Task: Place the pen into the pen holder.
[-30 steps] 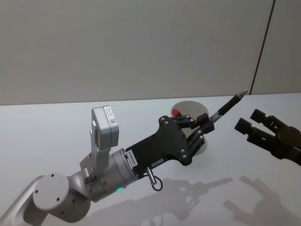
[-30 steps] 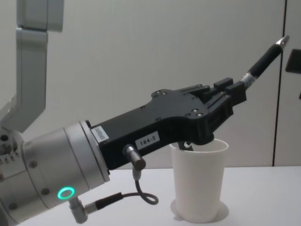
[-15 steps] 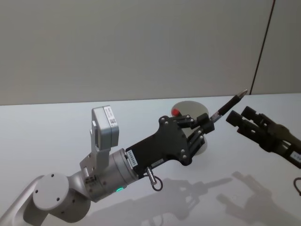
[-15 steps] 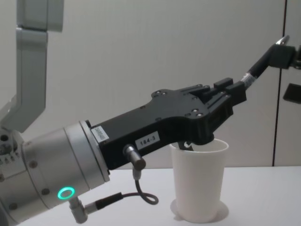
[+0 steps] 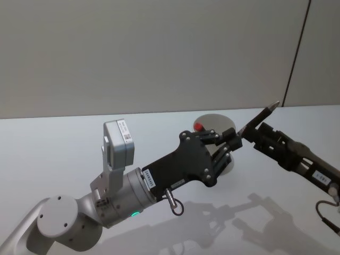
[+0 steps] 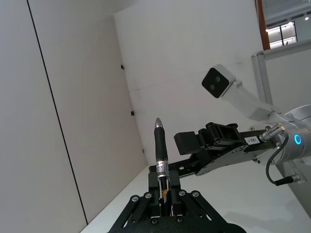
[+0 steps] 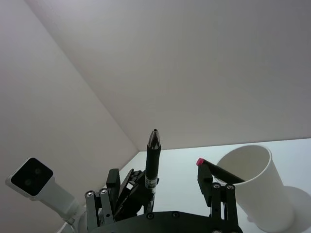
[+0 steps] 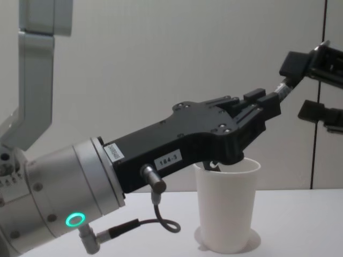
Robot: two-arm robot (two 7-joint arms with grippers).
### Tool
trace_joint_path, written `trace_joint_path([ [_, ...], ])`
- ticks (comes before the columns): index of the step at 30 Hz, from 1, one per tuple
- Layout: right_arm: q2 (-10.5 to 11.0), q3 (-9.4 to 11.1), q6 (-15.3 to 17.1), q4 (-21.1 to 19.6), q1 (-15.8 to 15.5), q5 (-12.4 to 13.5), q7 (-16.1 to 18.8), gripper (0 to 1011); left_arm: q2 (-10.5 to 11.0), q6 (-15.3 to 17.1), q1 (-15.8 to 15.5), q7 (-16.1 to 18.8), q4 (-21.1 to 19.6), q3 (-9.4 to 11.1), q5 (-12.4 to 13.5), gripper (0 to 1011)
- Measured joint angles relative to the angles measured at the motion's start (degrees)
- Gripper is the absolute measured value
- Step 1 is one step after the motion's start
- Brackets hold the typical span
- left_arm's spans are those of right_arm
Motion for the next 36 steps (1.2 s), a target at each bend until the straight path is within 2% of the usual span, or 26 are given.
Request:
trace_joint_path([
  [27,-3.04,-2.85,2.43,1.47,2.11,6.37,-2.82,1001,0.00,0.00,0.00,0.00,0.00,0.00,0.00,128],
  [36,-3.35,-3.49,2.27,1.52,2.53,7.38,-3.33,1002,0.00,0.00,0.00,0.00,0.00,0.00,0.00,128],
])
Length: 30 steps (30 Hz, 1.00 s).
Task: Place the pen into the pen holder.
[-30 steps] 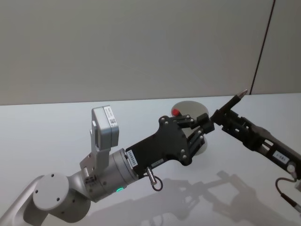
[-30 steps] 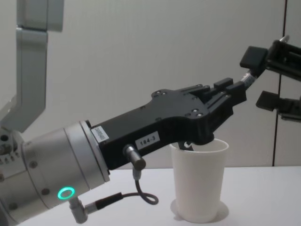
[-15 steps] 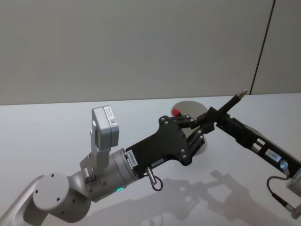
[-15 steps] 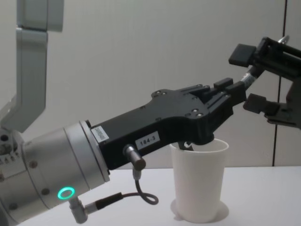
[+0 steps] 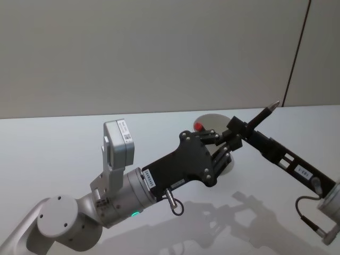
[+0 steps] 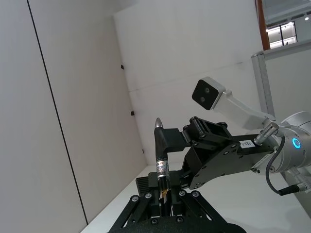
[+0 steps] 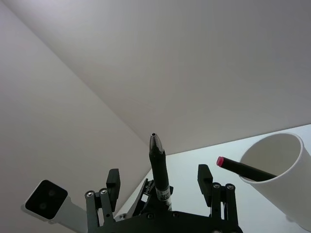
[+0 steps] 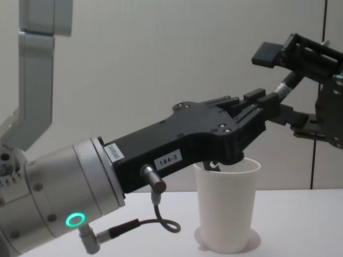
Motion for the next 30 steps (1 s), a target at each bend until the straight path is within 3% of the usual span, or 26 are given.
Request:
trace_joint_path([
  [30,2.05,-0.56,-6.60,-1.41,-1.22,0.21,-0.32,1001,0.00,0.00,0.00,0.00,0.00,0.00,0.00,128],
])
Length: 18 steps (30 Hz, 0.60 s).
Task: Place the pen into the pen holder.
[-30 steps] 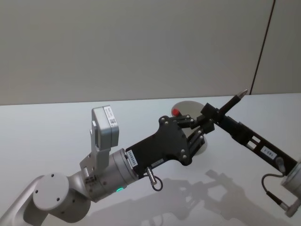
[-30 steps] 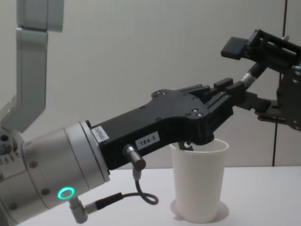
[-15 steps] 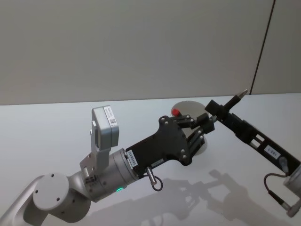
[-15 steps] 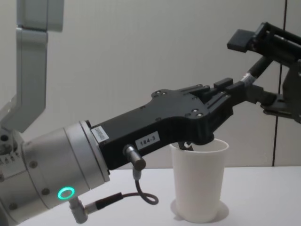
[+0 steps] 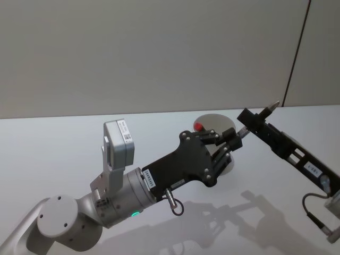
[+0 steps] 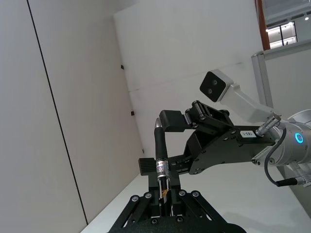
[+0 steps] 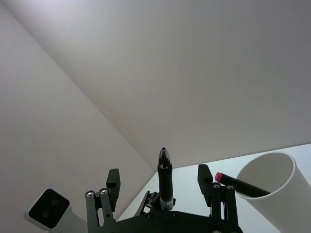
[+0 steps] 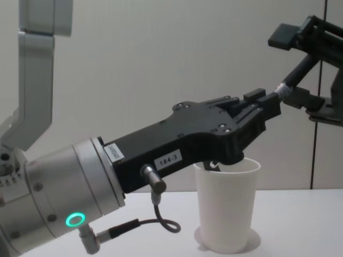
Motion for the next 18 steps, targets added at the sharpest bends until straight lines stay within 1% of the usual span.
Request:
trace_joint_path([
  [8,0.35,-0.14,-1.24,-0.03,0.05,-0.39,-0.43,1001,0.00,0.00,0.00,0.00,0.00,0.00,0.00,128],
  [18,0.67,-0.38,-1.88,0.06,0.23,-0.78,-0.66,1001,0.00,0.00,0.00,0.00,0.00,0.00,0.00,128],
])
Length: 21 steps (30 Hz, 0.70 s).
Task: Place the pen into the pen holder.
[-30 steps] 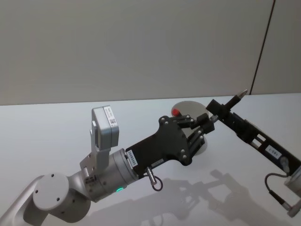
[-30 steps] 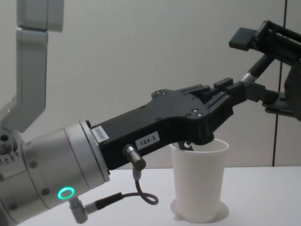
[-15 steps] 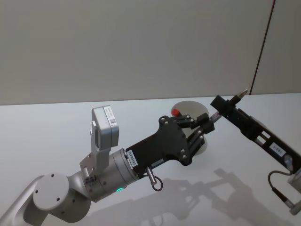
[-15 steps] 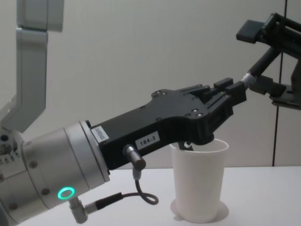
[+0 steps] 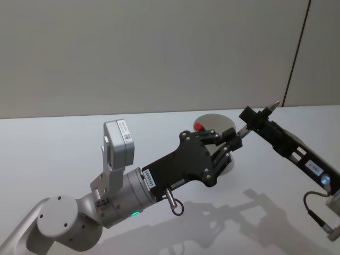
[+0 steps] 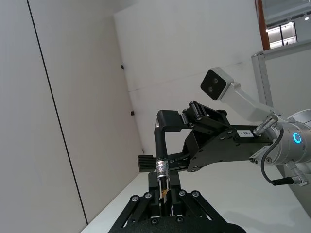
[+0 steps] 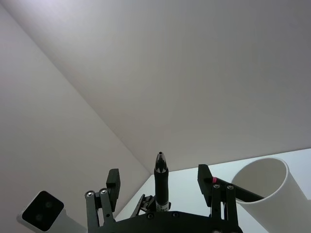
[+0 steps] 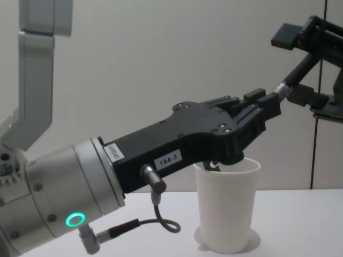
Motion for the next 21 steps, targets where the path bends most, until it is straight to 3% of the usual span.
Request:
trace_joint_path([
  [3,0.06,-0.04,-0.10,0.01,0.04,-0.05,-0.03,1002,0.00,0.00,0.00,0.00,0.00,0.00,0.00,128],
  [7,0.13,-0.10,-0.25,0.04,0.09,-0.16,-0.07,927,0.00,0.00,0.00,0.00,0.00,0.00,0.00,128],
  [21,0.23,-0.19,-0.43,0.11,0.16,-0.26,-0.16,509,0.00,0.00,0.00,0.00,0.00,0.00,0.00,128],
])
